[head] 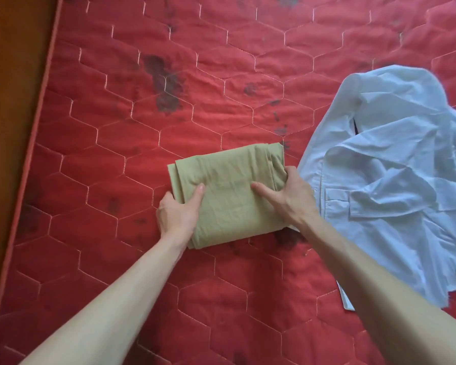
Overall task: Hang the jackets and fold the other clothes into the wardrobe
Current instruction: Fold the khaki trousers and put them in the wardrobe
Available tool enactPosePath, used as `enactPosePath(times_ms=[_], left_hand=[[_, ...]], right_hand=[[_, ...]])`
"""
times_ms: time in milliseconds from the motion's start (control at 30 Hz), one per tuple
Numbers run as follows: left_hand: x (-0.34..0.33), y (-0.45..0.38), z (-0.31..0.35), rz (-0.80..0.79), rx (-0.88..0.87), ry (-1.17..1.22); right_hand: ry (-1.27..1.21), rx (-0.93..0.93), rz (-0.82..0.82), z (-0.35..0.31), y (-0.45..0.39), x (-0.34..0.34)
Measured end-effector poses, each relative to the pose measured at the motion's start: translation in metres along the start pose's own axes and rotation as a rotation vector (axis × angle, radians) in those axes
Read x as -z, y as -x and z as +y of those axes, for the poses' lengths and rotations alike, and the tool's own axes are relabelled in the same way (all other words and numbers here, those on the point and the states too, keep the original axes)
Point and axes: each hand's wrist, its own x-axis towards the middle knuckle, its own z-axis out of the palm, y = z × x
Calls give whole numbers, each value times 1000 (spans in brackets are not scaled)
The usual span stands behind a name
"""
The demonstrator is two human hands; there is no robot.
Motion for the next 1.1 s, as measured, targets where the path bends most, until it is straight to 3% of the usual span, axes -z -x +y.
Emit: enactPosePath(times_ms=[100,233,433,533,633,800,900,1100], left_hand=[[8,-8,6,-101,85,151],[9,-14,7,-407,289,480],[22,-13,-1,-712,315,697],[35,-2,9,-759,312,696],[66,22,35,-754,301,648],[155,110,101,-765,133,509],[211,172,132,-659,-2,556],[302,296,162,-650,-24,685]], right_hand=[[-123,-50,-144,-1,-12,16],[-406,-146,-444,-3,-19,23],[-677,-242,-587,-4,-1,33],[-830,-320,-652,-11,23,49],[-884,-315,-592,-33,54,77],[-932,-307,-541,-88,140,149],[-954,-346,-494,-125,205,191],[-968,-324,-473,-191,328,263]])
